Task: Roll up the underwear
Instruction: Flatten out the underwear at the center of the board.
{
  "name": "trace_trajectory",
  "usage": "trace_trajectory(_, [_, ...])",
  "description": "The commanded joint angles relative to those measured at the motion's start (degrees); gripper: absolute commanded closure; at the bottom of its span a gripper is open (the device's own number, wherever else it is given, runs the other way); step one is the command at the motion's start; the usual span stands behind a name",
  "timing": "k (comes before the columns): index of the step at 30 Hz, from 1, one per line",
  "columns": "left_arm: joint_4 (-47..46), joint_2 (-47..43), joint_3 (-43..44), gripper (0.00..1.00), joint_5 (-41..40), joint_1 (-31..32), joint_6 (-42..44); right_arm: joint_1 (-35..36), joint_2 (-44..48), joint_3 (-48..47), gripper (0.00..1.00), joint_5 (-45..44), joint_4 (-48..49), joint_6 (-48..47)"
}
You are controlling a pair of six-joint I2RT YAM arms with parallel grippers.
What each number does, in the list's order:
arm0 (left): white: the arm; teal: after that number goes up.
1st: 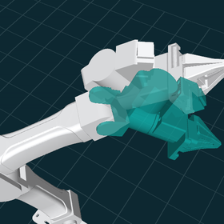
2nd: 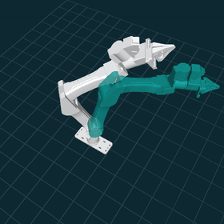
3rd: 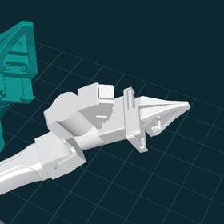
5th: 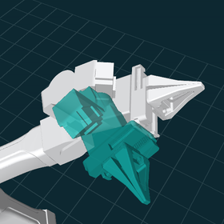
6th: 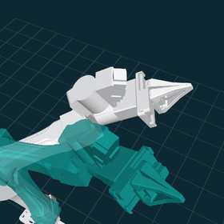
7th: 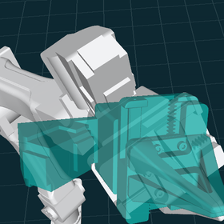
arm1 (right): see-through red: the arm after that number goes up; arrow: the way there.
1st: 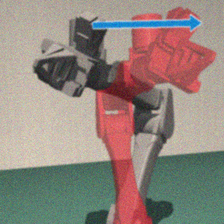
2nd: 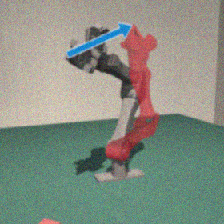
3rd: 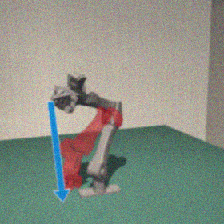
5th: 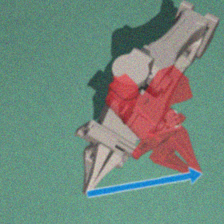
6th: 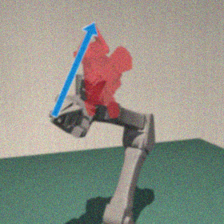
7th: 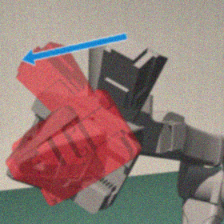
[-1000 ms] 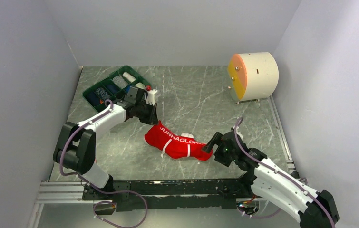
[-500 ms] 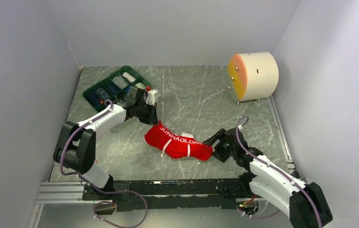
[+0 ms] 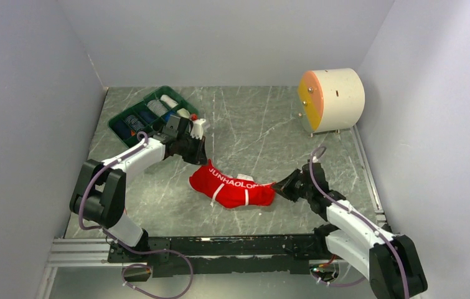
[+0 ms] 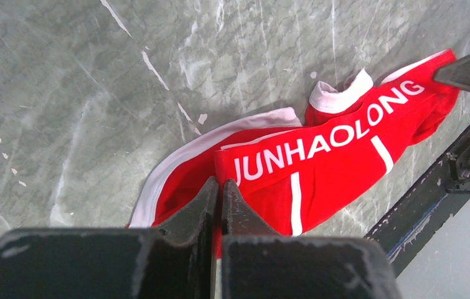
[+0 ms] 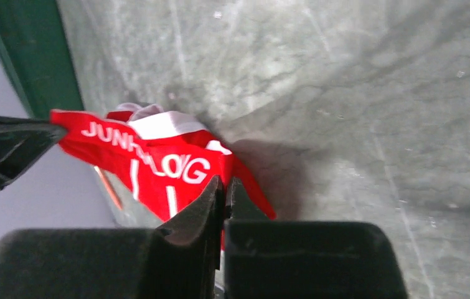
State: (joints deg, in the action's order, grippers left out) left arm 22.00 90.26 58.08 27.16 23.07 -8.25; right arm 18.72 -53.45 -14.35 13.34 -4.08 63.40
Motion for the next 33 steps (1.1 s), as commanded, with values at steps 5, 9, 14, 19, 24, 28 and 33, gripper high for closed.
trace_trajectory(5, [-3.6,-6.8,-0.5,0.95,3.0,-2.1,-4.4,-1.1,5.7,-11.9,1.0,3.9,-4.1,-19.4])
trace_trajectory(9, [-1.3,-15.8,1.8,0.95,1.9,-4.0,-7.1,-1.0,10.1,-20.6,1.0,6.1,-10.7,-26.7])
trace_trajectory(14, [0.9,-28.1,4.1,0.95,-4.4,-4.2,-11.5,-1.0,14.5,-28.9,1.0,15.1,-12.0,-28.8])
trace_trajectory(19, [9.3,-37.7,9.2,0.95,-11.1,-4.2,-12.1,-1.0,18.1,-36.4,1.0,24.9,-13.6,-27.5])
trace_trajectory(24, [18.0,-42.0,13.6,0.95,-8.7,-4.2,-13.8,-1.1,19.9,-41.2,1.0,32.2,-18.2,-27.1])
trace_trajectory(28, [21.6,-39.0,12.6,0.95,-6.7,-4.2,-15.5,-1.1,15.6,-42.5,1.0,21.6,-28.0,-27.7])
trace_trajectory(33, [14.0,-27.4,3.4,0.95,-3.6,-4.2,-14.3,-1.1,0.8,-34.3,1.0,11.4,-24.9,-31.1])
